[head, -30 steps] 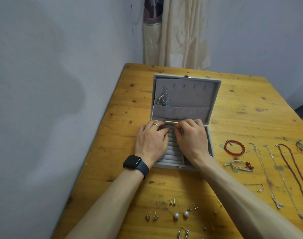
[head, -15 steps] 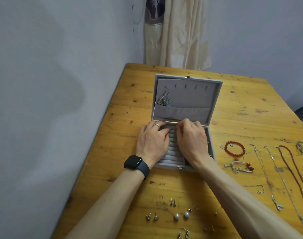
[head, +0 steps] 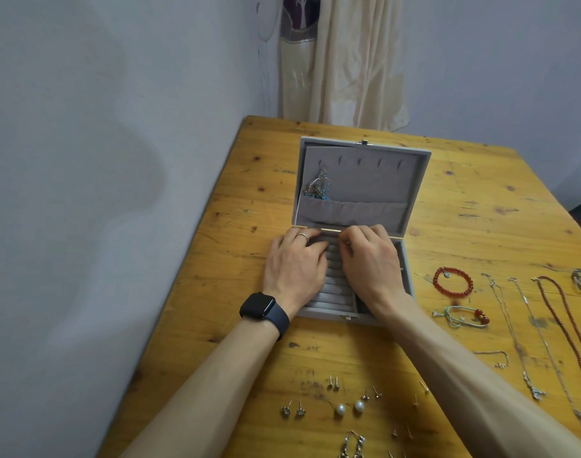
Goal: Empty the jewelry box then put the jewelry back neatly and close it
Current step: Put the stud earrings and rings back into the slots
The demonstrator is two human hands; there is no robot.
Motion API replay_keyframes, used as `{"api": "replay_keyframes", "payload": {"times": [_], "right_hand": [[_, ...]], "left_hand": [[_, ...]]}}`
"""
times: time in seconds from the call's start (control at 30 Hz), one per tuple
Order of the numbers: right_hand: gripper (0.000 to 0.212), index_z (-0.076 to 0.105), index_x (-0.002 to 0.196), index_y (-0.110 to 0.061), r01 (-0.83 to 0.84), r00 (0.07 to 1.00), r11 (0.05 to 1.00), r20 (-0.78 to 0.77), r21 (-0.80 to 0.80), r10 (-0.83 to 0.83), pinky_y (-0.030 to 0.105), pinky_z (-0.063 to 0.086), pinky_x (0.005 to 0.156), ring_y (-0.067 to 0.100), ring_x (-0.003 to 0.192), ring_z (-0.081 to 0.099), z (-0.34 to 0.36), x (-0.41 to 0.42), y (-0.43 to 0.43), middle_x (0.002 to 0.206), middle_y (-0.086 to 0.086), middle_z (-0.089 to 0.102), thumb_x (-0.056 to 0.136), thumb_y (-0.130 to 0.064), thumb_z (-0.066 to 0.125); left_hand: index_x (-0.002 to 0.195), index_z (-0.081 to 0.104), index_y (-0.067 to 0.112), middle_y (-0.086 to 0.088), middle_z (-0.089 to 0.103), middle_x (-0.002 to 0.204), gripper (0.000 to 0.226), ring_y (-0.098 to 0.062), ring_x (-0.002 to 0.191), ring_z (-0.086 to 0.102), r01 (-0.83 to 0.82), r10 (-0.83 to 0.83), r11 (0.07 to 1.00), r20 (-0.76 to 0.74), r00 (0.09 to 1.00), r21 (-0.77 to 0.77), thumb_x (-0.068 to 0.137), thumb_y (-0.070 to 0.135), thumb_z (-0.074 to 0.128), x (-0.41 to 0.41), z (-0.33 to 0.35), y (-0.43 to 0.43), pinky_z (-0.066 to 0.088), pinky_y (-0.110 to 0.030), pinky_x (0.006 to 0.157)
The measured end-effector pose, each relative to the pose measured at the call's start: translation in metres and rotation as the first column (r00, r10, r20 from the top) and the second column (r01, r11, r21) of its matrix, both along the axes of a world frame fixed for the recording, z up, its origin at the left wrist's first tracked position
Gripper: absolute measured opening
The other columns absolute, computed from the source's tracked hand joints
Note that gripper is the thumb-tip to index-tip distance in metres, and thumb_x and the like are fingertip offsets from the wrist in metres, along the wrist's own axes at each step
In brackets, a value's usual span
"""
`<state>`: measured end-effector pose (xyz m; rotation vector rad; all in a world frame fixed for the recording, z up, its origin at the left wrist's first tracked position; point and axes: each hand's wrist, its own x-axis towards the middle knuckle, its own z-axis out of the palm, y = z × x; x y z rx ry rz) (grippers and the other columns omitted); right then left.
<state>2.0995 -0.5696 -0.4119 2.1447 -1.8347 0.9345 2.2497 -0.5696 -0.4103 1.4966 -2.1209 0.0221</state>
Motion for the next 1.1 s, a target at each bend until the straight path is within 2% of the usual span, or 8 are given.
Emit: {"api": "replay_keyframes", "payload": {"times": [0.33,0.47,0.6,0.8,0.9,1.1], "right_hand": [[0.01,0.067,0.082,-0.013,-0.059,0.998,0.995,-0.031,0.084,0.062,0.035,0.046,0.068,0.025,0.081,0.053,0.01,0.0,0.008,0.084,0.002,0.074,0.09,-0.016,0.063],[0.002,0.068,0.087,-0.017,-0.033,0.994,0.995,0.105,0.095,0.023,0.028,0.042,0.072,0.023,0.086,0.055,0.012,-0.009,0.02,0.089,-0.003,0.073,0.086,-0.018,0.07],[0.013,0.07,0.095,-0.017,0.038,0.964,0.989,0.255,0.145,-0.074,0.034,0.046,0.077,0.025,0.089,0.058,0.006,-0.022,0.024,0.095,0.004,0.069,0.082,-0.018,0.072],[0.025,0.075,0.111,-0.017,0.001,0.974,0.982,0.222,0.189,-0.044,0.036,0.051,0.079,0.027,0.088,0.058,0.005,-0.018,0.025,0.101,0.006,0.069,0.088,-0.022,0.066],[0.028,0.074,0.114,-0.018,-0.002,0.984,0.977,0.174,0.211,-0.036,0.035,0.051,0.081,0.025,0.09,0.056,0.004,-0.016,0.027,0.106,0.002,0.07,0.089,-0.023,0.064],[0.028,0.074,0.115,-0.019,-0.015,0.983,0.975,0.181,0.22,-0.026,0.036,0.049,0.081,0.027,0.089,0.056,0.009,-0.016,0.027,0.108,0.003,0.073,0.09,-0.022,0.063]], "left_hand": [[0.103,0.076,0.022,0.003,0.068,0.119,0.021,-0.022,0.11,0.057,0.006,-0.006,1.0,0.002,1.0,0.002,0.09,0.028,0.06,0.001,0.002,0.001,0.046,-0.041,0.09],[0.108,0.073,0.025,0.005,0.07,0.109,0.023,-0.02,0.103,0.059,-0.003,0.004,0.999,0.026,1.0,-0.043,0.088,0.028,0.063,0.001,0.005,-0.001,0.043,-0.039,0.087],[0.108,0.072,0.031,0.008,0.072,0.096,0.023,-0.02,0.096,0.058,-0.041,0.044,0.999,0.121,0.992,-0.032,0.089,0.04,0.063,-0.007,0.016,-0.011,0.035,-0.038,0.081],[0.114,0.071,0.041,0.011,0.068,0.106,0.028,-0.018,0.107,0.053,-0.035,0.017,0.996,0.222,0.975,0.077,0.096,0.052,0.052,-0.014,0.025,-0.02,0.031,-0.038,0.087],[0.114,0.07,0.039,0.012,0.068,0.109,0.03,-0.017,0.108,0.053,-0.05,0.03,0.995,0.221,0.975,0.084,0.096,0.053,0.051,-0.017,0.026,-0.02,0.031,-0.037,0.087],[0.107,0.07,0.037,0.01,0.07,0.104,0.027,-0.018,0.106,0.056,-0.068,0.048,0.992,0.176,0.983,0.108,0.093,0.054,0.056,-0.02,0.026,-0.021,0.033,-0.038,0.087]]}}
